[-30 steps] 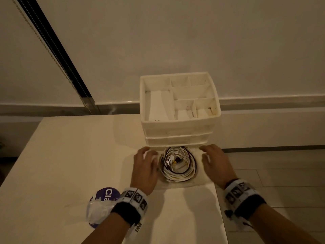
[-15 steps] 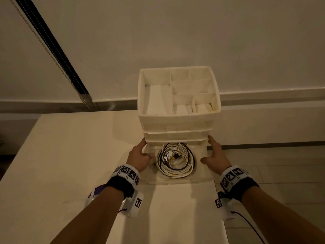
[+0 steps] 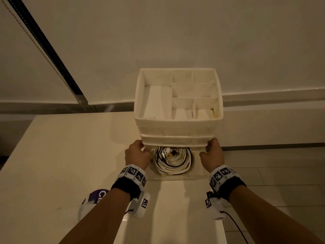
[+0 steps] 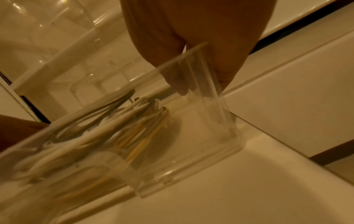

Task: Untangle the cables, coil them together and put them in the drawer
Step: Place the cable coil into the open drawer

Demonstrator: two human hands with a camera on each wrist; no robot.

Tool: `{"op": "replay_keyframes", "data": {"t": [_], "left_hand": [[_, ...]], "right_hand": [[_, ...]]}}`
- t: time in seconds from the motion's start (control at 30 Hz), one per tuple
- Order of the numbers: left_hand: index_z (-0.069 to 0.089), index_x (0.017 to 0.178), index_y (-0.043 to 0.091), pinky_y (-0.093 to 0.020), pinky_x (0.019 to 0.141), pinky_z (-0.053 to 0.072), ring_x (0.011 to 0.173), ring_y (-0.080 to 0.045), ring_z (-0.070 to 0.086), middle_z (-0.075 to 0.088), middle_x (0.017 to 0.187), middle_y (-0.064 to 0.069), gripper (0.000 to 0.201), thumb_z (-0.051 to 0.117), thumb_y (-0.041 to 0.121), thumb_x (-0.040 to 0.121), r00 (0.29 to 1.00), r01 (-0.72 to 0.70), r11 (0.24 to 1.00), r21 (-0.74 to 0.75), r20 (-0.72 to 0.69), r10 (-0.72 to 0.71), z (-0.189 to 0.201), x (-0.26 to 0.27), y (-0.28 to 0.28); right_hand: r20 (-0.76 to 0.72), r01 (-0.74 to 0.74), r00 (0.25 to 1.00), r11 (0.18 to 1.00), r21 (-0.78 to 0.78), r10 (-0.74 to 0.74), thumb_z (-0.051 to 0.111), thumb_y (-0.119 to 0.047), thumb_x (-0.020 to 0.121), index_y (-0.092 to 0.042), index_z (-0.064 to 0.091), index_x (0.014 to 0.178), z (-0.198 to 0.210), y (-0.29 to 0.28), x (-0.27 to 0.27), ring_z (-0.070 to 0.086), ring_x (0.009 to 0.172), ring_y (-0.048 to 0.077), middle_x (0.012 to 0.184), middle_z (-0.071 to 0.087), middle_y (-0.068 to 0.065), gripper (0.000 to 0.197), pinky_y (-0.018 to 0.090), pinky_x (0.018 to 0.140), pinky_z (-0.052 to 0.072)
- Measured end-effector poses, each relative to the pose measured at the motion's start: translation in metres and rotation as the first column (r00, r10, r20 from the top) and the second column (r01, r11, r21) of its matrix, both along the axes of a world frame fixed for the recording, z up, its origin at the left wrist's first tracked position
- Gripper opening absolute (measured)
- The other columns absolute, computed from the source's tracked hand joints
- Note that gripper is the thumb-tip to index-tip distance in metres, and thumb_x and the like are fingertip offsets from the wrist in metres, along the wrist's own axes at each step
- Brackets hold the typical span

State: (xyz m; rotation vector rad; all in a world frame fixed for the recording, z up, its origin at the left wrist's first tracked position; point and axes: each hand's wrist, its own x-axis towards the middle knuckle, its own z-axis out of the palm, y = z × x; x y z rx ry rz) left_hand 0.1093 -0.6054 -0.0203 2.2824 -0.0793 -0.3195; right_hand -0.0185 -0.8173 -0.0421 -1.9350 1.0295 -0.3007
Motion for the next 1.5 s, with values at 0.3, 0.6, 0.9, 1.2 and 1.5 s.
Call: {"op": "replay_keyframes", "data": {"t": [0.3,0.6,0.9,1.2,1.5], "left_hand": [[0.064,0.117,0.018,-0.028,0.090,0.043,0.112,-0.024,0.062,0.071,0.116,-0.001,0.033,0.068,0.030,0.087,0.995,0.103,0.995,0.004,0.013,-0.103,-0.001,0.006,0.008],[-0.018,0.135,0.055,-0.035,0.118,0.017,0.137,0.000,0.009,0.007,0.145,0.029,0.130,0.089,0.038,0.063,0.638,0.721,0.690,-0.056,-0.332,-0.694,0.022,0.020,0.058],[-0.016,0.146,0.050,0.001,0.099,0.023,0.125,0.027,0.023,0.013,0.138,0.048,0.144,0.094,0.027,0.056,0.651,0.716,0.688,-0.114,-0.246,-0.718,0.012,0.019,0.050],[0.037,0.141,0.049,-0.025,0.097,0.043,0.113,-0.011,0.059,0.059,0.131,0.016,0.085,0.083,0.026,0.073,0.887,0.461,0.886,-0.053,-0.013,-0.462,-0.008,0.015,0.043],[0.066,0.117,0.019,-0.015,0.087,0.047,0.093,-0.009,0.065,0.073,0.104,0.001,0.038,0.078,0.019,0.080,0.997,0.072,0.981,-0.183,0.008,-0.072,-0.019,0.003,0.017]], "right_hand": [[0.006,-0.037,0.999,0.997,0.069,0.037,0.066,0.003,0.076,-0.013,0.041,0.102,0.004,-0.008,0.004,0.057,0.098,0.031,0.108,0.054,0.011,0.040,0.033,0.078,0.044],[-0.244,-0.607,0.702,0.741,0.286,0.669,0.089,-0.025,0.062,-0.032,-0.006,0.151,0.054,-0.040,-0.044,0.019,0.130,0.002,0.140,0.013,-0.026,0.131,0.028,0.110,0.022],[-0.163,-0.591,0.765,0.780,0.207,0.623,0.092,-0.020,0.057,-0.034,-0.012,0.150,0.036,-0.031,-0.038,0.018,0.130,-0.003,0.141,0.017,-0.026,0.140,0.022,0.106,0.021],[0.012,-0.342,0.940,0.938,0.048,0.342,0.087,-0.018,0.065,-0.028,0.035,0.143,0.009,-0.024,-0.032,0.048,0.119,0.007,0.125,0.053,-0.015,0.094,0.034,0.097,0.044],[0.159,0.005,0.987,1.000,0.006,-0.006,0.079,-0.014,0.076,-0.019,0.060,0.113,-0.003,-0.005,-0.013,0.058,0.089,0.013,0.087,0.059,-0.013,0.041,0.026,0.081,0.044]]}}
